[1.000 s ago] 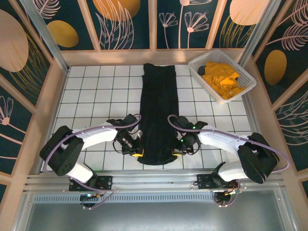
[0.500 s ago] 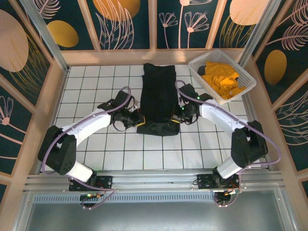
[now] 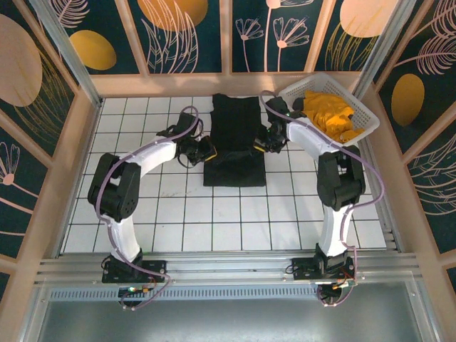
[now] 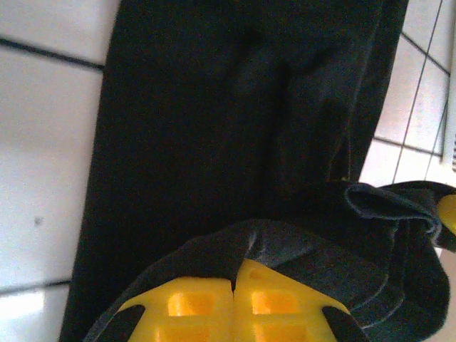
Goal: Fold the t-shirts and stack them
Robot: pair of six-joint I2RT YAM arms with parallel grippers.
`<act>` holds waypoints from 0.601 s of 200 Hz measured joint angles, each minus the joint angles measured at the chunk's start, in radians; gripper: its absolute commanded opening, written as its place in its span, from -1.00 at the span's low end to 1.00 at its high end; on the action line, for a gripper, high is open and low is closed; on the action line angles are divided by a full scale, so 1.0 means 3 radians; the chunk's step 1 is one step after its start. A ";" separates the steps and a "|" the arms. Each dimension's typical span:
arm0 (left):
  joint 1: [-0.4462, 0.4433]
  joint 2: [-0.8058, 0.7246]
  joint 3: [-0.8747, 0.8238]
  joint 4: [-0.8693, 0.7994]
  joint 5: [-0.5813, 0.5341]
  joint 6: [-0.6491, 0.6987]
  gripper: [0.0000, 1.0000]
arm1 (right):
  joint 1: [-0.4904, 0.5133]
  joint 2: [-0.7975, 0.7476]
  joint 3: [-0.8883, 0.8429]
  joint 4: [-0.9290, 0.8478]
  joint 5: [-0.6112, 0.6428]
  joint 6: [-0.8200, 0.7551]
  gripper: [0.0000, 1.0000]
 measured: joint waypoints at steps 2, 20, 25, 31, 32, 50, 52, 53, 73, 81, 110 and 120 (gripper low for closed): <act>0.0006 0.0027 0.0036 -0.0004 0.0001 0.0001 -1.00 | -0.0006 0.0020 0.0027 -0.0006 -0.0001 -0.0008 -1.00; 0.0046 0.0201 0.0248 0.0000 0.0001 0.0008 -0.88 | -0.0057 0.0174 0.0215 -0.0013 -0.0004 -0.0033 -1.00; 0.0058 0.0263 0.0326 0.0003 0.0005 0.0015 -0.71 | -0.0072 0.0215 0.0256 -0.0011 -0.0010 -0.0038 -1.00; 0.0071 0.0327 0.0402 0.0001 0.0004 0.0041 -0.45 | -0.0089 0.0270 0.0308 -0.0011 -0.0019 -0.0045 -0.75; 0.0071 0.0327 0.0402 0.0001 0.0004 0.0041 -0.39 | -0.0089 0.0270 0.0308 -0.0011 -0.0019 -0.0045 -0.75; 0.0104 0.0472 0.0581 -0.0024 0.0011 0.0080 0.12 | -0.0148 0.0437 0.0451 -0.0017 -0.0036 -0.0064 -0.08; 0.0113 0.0502 0.0619 -0.0023 0.0010 0.0083 0.13 | -0.0151 0.0455 0.0464 -0.0015 -0.0034 -0.0058 -0.03; 0.0117 0.0509 0.0631 -0.0024 0.0009 0.0086 0.14 | -0.0153 0.0460 0.0469 -0.0015 -0.0034 -0.0056 -0.01; 0.0169 0.0554 0.0735 -0.0064 -0.0028 0.0113 0.19 | -0.0191 0.0537 0.0537 -0.0031 0.0027 -0.0117 0.17; 0.0183 0.0533 0.0741 -0.0078 -0.0055 0.0127 0.19 | -0.0196 0.0535 0.0549 -0.0043 0.0061 -0.0135 0.18; 0.0207 0.0216 0.0417 -0.0011 -0.0150 0.0116 0.15 | -0.0197 0.0334 0.0337 0.0078 0.0226 -0.0154 0.22; 0.0206 -0.0006 0.0148 -0.0039 -0.0161 0.0084 0.14 | -0.0184 0.0112 0.0064 0.0081 0.0300 -0.0150 0.22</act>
